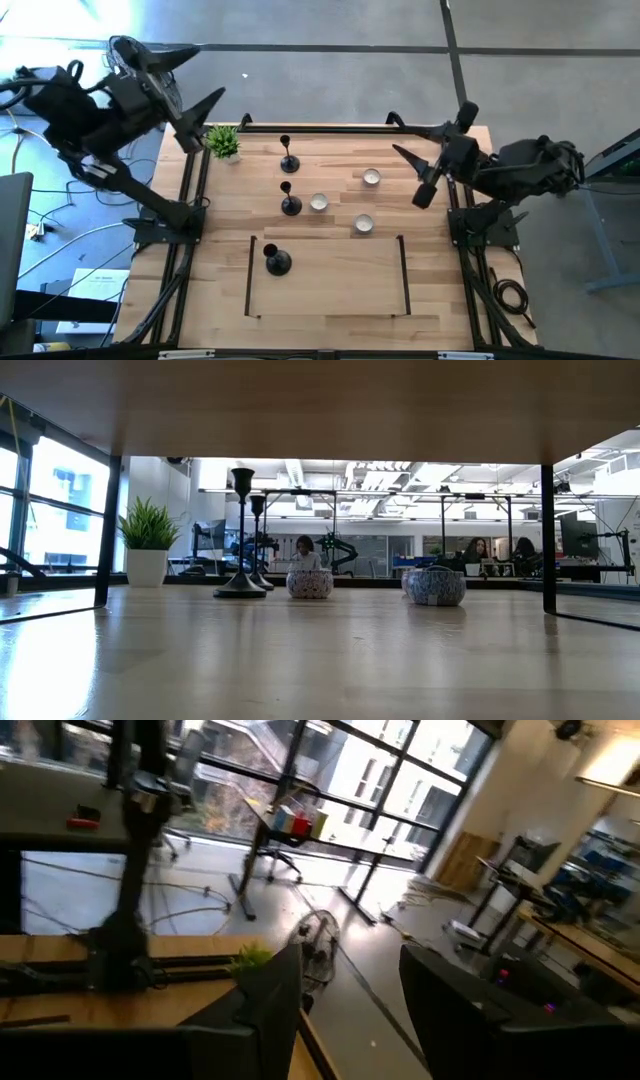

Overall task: Pick & Place candle stick holders
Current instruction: Put the red scented candle on the shelf

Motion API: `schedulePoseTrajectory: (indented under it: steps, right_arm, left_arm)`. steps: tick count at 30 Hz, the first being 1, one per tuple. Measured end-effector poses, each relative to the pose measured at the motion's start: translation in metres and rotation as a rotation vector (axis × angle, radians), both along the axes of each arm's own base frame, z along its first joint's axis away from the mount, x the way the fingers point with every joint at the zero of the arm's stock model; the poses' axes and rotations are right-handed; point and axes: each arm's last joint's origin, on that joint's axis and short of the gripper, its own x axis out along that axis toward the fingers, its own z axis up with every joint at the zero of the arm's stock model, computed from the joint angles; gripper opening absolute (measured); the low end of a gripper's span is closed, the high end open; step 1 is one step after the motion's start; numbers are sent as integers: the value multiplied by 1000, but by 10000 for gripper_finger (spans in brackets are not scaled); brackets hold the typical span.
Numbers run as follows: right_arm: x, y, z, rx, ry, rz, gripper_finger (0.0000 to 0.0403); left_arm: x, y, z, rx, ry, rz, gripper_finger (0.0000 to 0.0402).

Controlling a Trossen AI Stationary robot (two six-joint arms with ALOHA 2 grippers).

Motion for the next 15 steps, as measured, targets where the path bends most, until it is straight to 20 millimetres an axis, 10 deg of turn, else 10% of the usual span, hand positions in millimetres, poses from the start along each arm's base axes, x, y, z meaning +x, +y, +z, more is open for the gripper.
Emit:
schedulePoseTrajectory:
  steps: [15]
  right_arm:
    - [-35,-23,8,139,-92,-86,165]
  left_arm:
    - [-4,23,-17,-188,98,-300,319]
